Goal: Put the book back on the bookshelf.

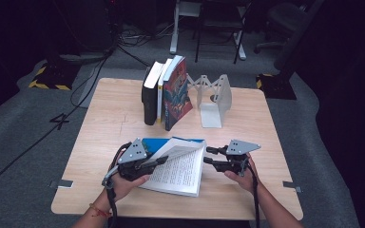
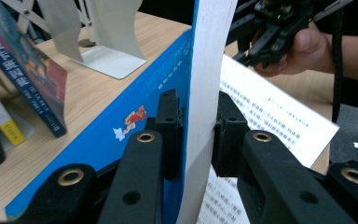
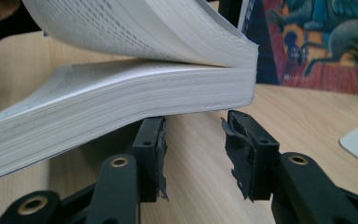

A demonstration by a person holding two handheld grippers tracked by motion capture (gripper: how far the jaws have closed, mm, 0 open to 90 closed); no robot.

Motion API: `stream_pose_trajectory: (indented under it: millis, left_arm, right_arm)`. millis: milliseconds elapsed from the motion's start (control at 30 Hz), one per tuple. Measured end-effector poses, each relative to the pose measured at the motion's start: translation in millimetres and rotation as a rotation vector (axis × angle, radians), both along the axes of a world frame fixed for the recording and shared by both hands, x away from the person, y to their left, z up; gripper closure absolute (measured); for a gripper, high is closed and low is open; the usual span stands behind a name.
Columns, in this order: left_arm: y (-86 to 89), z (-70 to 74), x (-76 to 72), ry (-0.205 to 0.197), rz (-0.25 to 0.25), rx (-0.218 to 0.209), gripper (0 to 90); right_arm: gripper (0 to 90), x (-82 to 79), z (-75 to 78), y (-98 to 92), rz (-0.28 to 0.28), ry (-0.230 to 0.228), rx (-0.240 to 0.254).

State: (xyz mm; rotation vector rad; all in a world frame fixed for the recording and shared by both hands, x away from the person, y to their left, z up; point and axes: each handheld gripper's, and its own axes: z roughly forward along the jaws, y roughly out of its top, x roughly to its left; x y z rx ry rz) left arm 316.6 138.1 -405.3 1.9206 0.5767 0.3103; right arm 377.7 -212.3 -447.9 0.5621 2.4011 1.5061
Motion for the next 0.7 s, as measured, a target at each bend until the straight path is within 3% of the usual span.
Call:
stream_pose_trajectory:
  millis: [167, 400, 533, 633, 700]
  left_arm:
    - [8.1, -1.0, -5.3, -0.012, 0.035, -0.028, 75.5]
    - [9.1, -4.1, -12.1, -0.044, 0.070, -0.029, 75.4]
    - [10.8, -4.2, -13.2, -0.032, 0.055, -0.033, 75.6]
    - [10.1, -5.9, -14.3, -0.050, 0.044, -0.027, 77.2]
    - [12.2, -7.5, -10.0, -0.032, 0.013, -0.044, 77.8]
  right_arm:
    - [58.2, 0.3, 13.0, 8.2, 0.021, -0.021, 0.035]
    - [58.2, 1.0, 21.9, 15.8, 0.044, -0.024, 0.059]
    - [58.2, -1.1, 27.6, 21.0, 0.073, -0.031, 0.066]
    - [58.2, -3.5, 30.5, 24.8, 0.080, -0.034, 0.082]
    - [58.3, -4.4, 31.4, 26.3, 0.088, -0.032, 0.090]
